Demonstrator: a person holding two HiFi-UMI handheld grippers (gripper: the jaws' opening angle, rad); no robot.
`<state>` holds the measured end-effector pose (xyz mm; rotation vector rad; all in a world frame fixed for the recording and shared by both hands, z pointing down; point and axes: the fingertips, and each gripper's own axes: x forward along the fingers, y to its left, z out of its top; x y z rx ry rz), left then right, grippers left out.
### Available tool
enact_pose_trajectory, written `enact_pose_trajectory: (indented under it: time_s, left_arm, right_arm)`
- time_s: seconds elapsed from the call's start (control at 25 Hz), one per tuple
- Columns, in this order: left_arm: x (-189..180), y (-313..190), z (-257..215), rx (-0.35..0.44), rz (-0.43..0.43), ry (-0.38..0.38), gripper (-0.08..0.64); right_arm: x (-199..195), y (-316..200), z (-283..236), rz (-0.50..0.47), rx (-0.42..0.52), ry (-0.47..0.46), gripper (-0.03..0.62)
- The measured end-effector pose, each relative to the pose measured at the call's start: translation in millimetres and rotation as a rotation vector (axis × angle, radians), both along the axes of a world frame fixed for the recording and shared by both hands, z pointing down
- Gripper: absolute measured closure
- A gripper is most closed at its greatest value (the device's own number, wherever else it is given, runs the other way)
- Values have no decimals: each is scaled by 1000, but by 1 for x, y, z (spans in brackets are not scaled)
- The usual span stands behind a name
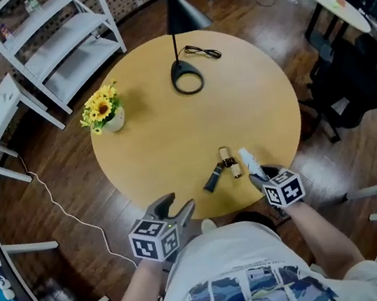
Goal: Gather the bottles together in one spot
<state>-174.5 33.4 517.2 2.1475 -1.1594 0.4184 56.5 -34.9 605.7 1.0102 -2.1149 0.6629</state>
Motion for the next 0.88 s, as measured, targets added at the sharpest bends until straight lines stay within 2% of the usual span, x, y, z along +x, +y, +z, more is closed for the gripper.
enact_pose_trajectory:
  time_s: [0.12, 0.32, 0.4, 0.56, 0.68, 0.72, 0.88]
  left_arm:
    - [24, -11, -13, 3, 48, 95, 316]
    - [72, -34, -58, 21, 132, 385, 318]
    - [84, -43, -73, 29, 153, 463, 319]
    - [100, -55, -91, 23, 180, 550, 319]
    - [106, -55, -99, 17, 189, 618, 367]
    - [106, -53, -101, 19, 191, 629, 399]
    - [107, -49, -110, 52, 205, 622, 433]
  right_arm:
    - [-25, 11, -42, -47, 55, -80, 393]
    - [-67, 31, -109, -179, 177, -197, 393]
    - [-79, 40, -125, -221, 211, -224, 393]
    - [-92, 53, -143, -292, 256, -262, 393]
    - [-98, 60, -144, -331, 271, -264, 393]
    - [-99, 61, -143, -336, 271, -262, 393]
    - [-102, 62, -138, -352, 280, -236, 391]
